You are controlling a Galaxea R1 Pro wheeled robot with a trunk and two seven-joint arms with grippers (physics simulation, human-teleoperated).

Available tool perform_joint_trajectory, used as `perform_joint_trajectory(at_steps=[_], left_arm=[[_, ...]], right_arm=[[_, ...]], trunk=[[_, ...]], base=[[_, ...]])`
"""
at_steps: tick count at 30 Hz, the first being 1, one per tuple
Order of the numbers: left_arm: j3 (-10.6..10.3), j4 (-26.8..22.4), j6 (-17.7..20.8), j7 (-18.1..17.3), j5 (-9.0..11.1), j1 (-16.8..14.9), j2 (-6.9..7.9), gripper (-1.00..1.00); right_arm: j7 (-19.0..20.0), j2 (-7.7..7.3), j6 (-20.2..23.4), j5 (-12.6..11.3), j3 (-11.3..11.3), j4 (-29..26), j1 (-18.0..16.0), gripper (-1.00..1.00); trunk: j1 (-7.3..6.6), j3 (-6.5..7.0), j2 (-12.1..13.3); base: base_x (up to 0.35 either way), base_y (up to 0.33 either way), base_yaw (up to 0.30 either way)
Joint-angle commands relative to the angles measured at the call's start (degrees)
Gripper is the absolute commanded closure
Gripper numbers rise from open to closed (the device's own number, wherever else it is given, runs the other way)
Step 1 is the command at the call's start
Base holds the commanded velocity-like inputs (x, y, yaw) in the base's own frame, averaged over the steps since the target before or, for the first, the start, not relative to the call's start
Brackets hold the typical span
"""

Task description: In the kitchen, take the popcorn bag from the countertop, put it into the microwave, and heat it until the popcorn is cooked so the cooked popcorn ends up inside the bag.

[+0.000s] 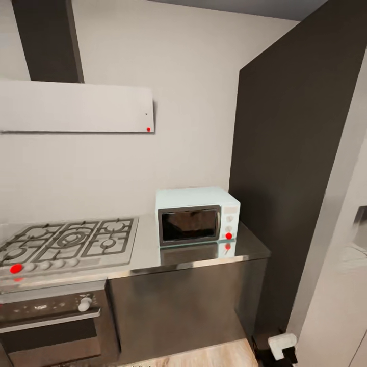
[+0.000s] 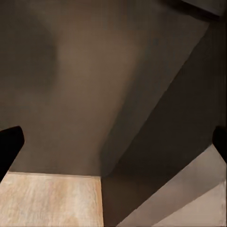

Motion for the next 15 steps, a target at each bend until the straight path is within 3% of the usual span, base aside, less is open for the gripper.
perform_joint_trajectory(at_steps=[1, 2, 3, 4, 6, 9, 15], left_arm=[[-0.38, -0.1, 0.31, -0.06, 0.05, -0.03, -0.07, -1.0], [-0.38, -0.1, 0.31, -0.05, 0.04, -0.03, -0.09, -1.0], [-0.38, -0.1, 0.31, -0.04, 0.04, -0.03, -0.11, -1.0], [-0.38, -0.1, 0.31, -0.04, 0.05, -0.03, -0.12, -1.0], [-0.38, -0.1, 0.31, -0.05, 0.01, -0.03, -0.13, -1.0], [-0.38, -0.1, 0.31, -0.07, 0.02, -0.03, -0.13, -1.0], [-0.38, -0.13, 0.27, -0.1, 0.01, -0.03, -0.14, -1.0]], right_arm=[[0.62, 0.33, 6.06, -0.92, 2.14, -7.42, -0.15, -1.0], [0.69, 0.38, 9.53, -2.54, 3.89, -10.6, -0.19, -1.0], [0.74, 0.42, 13.69, -5.69, 6.34, -14.22, -0.19, -1.0], [0.79, 0.45, 19.66, -12.08, 10.25, -19.28, -0.19, -1.0], [0.78, 0.47, 26.96, -20.06, 14.65, -26.18, -0.18, -1.0], [0.76, 0.48, 33.73, -23.76, 17.66, -34.06, -0.22, -1.0], [0.76, 0.43, 40.02, -24.85, 18.84, -41.38, -1.61, -1.0]], trunk=[[0.01, -0.1, -0.08], [0.01, -0.1, -0.08], [0.01, -0.11, -0.08], [0.01, -0.13, -0.08], [0.01, -0.23, -0.08], [0.01, -0.45, -0.08], [0.01, -0.96, -0.08]], base=[[0.0, 0.0, 0.29], [0.0, 0.0, 0.29], [0.0, 0.0, 0.288], [0.0, 0.0, 0.27], [0.0, 0.0, 0.221], [0.0, 0.0, 0.165], [0.0, 0.0, 0.119]])
